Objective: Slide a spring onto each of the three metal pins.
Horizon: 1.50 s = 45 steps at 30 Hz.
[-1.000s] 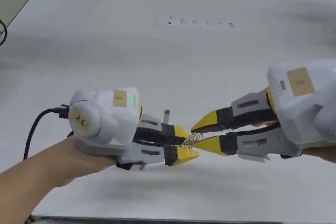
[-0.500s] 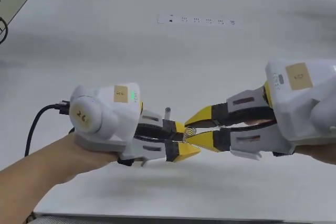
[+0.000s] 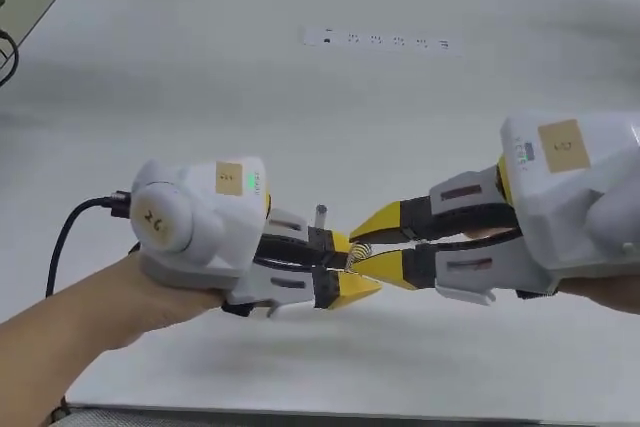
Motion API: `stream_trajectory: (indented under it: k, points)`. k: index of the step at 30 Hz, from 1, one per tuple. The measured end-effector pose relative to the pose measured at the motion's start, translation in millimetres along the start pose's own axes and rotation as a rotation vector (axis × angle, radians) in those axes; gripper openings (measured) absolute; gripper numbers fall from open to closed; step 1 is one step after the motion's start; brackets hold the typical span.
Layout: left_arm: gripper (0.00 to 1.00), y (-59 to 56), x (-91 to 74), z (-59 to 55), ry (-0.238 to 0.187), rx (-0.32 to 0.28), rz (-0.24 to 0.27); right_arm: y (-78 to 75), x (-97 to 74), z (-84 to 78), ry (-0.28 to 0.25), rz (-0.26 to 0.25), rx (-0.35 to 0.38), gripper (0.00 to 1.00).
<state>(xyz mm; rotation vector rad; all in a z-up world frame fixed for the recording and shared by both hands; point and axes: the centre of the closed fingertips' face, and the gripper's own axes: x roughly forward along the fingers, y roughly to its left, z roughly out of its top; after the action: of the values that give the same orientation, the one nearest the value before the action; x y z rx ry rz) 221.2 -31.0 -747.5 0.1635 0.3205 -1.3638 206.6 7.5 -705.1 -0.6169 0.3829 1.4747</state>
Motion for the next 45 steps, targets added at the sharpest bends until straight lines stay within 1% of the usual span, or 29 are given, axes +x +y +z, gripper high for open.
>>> stream_trajectory:
  k: [4, 13, 17, 22, 26, 30, 32, 36, 38, 40, 42, 44, 45]
  points:
    - [0.04, 0.4, -0.8, -0.1, 0.0, -0.016, 0.009, 0.3, -0.3, -0.4, 0.011, 0.005, -0.007, 0.06]
    - [0.06, 2.8, -3.9, 0.4, 0.003, -0.015, 0.028, 0.6, 1.9, 1.7, 0.024, 0.012, -0.035, 0.06]
    - [0.1, 1.8, -4.9, -2.3, 0.016, -0.011, 0.03, -0.9, 1.9, 3.5, 0.024, 0.012, -0.037, 0.06]
    - [0.15, 1.4, -8.5, -3.4, 0.023, -0.02, 0.041, -2.8, 0.7, 3.4, 0.033, 0.011, -0.039, 0.06]
    - [0.17, 5.1, -17.9, -6.4, 0.033, -0.02, 0.059, -3.1, 0.0, 2.7, 0.039, 0.013, -0.042, 0.06]
    - [0.22, 9.3, -24.8, -10.5, 0.045, -0.028, 0.079, -3.0, 0.9, 2.5, 0.046, 0.018, -0.045, 0.06]
    - [0.21, 11.2, -29.3, -11.5, 0.049, -0.026, 0.093, -2.7, 1.6, 3.0, 0.049, 0.021, -0.049, 0.06]
    - [0.23, 14.5, -40.1, -11.5, 0.041, -0.03, 0.122, -2.7, 1.7, 2.5, 0.061, 0.027, -0.061, 0.06]
    - [0.25, 18.4, -46.8, -12.9, 0.043, -0.031, 0.147, -2.9, 1.4, 1.4, 0.065, 0.028, -0.061, 0.06]
    - [0.26, 21.0, -52.7, -13.9, 0.039, -0.046, 0.162, -3.4, 0.9, 0.7, 0.068, 0.028, -0.063, 0.06]
    - [0.27, 22.4, -59.9, -18.0, 0.045, -0.048, 0.178, -4.0, 0.5, 0.6, 0.068, 0.027, -0.061, 0.06]
    - [0.28, 23.6, -66.1, -22.2, 0.048, -0.063, 0.192, -5.2, 0.1, 0.2, 0.07, 0.019, -0.069, 0.06]
    - [0.29, 25.2, -70.8, -25.3, 0.051, -0.072, 0.207, -4.8, 0.0, 0.1, 0.07, 0.021, -0.069, 0.06]
